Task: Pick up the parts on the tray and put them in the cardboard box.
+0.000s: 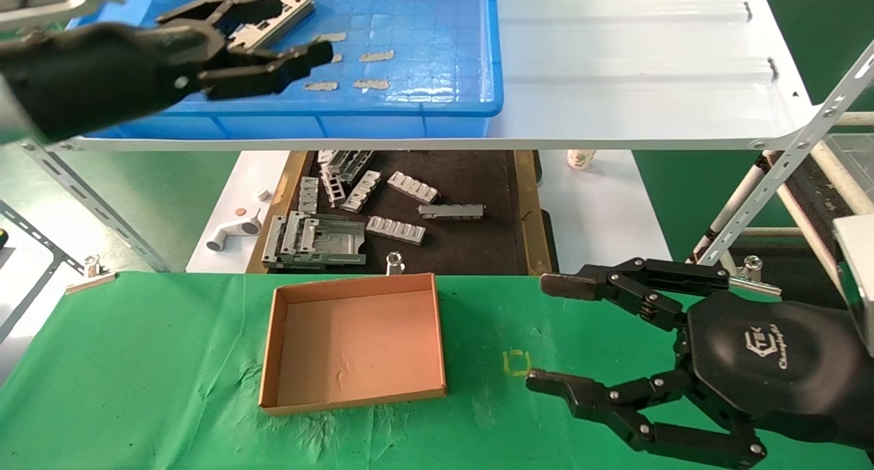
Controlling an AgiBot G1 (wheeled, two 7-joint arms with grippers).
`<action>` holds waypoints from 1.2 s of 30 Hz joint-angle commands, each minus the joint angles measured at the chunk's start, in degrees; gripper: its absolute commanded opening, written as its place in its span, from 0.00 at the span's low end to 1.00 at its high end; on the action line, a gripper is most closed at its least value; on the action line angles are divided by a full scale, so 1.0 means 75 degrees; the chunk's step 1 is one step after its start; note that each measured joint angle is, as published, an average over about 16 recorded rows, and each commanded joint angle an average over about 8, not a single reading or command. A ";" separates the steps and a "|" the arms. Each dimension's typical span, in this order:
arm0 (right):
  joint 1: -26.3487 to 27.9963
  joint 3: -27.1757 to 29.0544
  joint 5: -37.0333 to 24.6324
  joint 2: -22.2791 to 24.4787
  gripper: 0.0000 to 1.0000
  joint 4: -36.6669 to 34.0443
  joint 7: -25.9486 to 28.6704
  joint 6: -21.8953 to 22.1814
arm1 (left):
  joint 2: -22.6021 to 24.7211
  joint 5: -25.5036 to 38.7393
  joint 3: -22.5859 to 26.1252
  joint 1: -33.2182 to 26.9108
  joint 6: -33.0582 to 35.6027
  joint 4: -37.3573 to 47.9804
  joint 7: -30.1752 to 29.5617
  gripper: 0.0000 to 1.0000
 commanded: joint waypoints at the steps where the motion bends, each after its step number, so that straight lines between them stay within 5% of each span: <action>1: 0.0000 0.0000 0.0000 0.0000 0.00 0.0000 0.0000 0.0000 | 0.0258 0.0349 0.0146 -0.0520 -0.0136 0.0749 0.0236 1.00; 12: 0.0000 0.0000 0.0000 0.0000 0.00 0.0000 0.0000 0.0000 | 0.1305 0.1314 0.0484 -0.1905 -0.2445 0.3514 0.1182 1.00; 24: 0.0000 0.0000 0.0000 0.0000 0.00 0.0000 0.0000 0.0000 | 0.1664 0.1393 0.0516 -0.2226 -0.2886 0.4467 0.1487 0.98; 27: 0.0000 0.0000 0.0000 0.0000 0.00 0.0000 0.0000 0.0000 | 0.1721 0.1392 0.0513 -0.2230 -0.2958 0.4567 0.1553 0.75; 32: 0.0000 0.0000 0.0000 0.0000 0.00 0.0000 0.0000 0.0000 | 0.1783 0.1383 0.0506 -0.2221 -0.3016 0.4671 0.1636 0.16; 36: 0.0000 0.0000 0.0000 0.0000 0.00 0.0000 0.0000 0.0000 | 0.1810 0.1375 0.0500 -0.2209 -0.3090 0.4732 0.1684 0.00</action>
